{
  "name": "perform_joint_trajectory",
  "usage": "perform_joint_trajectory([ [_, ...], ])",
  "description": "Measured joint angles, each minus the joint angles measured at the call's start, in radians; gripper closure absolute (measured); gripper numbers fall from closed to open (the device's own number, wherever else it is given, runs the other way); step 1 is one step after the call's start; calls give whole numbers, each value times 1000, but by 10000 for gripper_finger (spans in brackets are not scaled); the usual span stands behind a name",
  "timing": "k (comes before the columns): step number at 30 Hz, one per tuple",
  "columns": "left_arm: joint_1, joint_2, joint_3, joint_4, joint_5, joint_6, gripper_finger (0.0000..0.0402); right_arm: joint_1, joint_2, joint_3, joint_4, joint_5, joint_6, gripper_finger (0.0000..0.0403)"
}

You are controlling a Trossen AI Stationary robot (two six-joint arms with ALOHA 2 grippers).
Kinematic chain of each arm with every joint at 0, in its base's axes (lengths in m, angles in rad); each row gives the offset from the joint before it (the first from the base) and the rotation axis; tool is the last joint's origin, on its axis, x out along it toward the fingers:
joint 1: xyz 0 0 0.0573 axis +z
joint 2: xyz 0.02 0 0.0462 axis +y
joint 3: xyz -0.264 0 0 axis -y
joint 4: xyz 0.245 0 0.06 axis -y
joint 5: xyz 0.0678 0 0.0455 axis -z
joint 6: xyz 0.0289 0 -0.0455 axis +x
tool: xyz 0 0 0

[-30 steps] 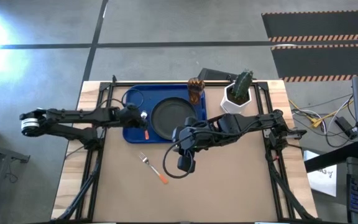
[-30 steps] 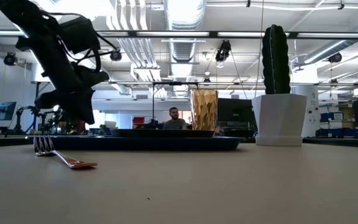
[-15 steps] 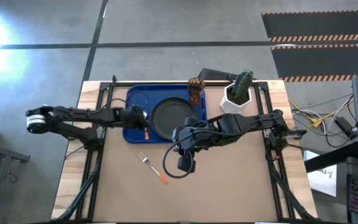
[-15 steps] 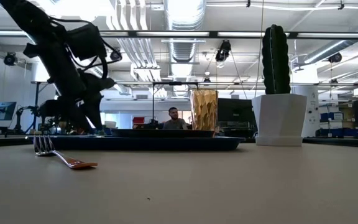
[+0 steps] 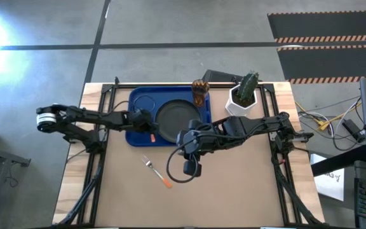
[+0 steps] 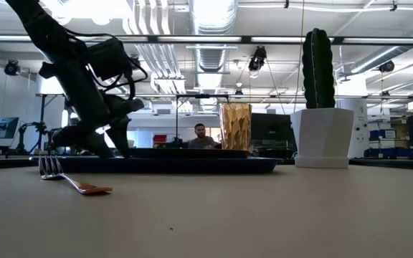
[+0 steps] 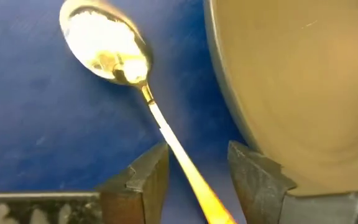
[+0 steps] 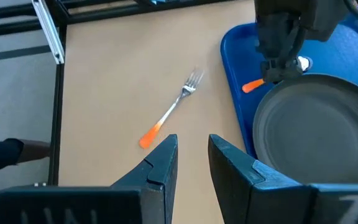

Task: Pick and place plate/cup/fork/spoon on tray
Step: Adjust the orange spoon on the blue tray

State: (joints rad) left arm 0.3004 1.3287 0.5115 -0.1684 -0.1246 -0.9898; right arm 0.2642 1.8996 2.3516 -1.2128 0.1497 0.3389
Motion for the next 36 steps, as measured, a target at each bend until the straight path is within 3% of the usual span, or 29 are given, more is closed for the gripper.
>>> perform_joint_trajectory([
  [12,0,10,-11,36,0,0,367,13,0,0,-25,0,17,323],
  [36,2,23,-28,91,-82,126,400,15,0,0,-25,0,54,323],
])
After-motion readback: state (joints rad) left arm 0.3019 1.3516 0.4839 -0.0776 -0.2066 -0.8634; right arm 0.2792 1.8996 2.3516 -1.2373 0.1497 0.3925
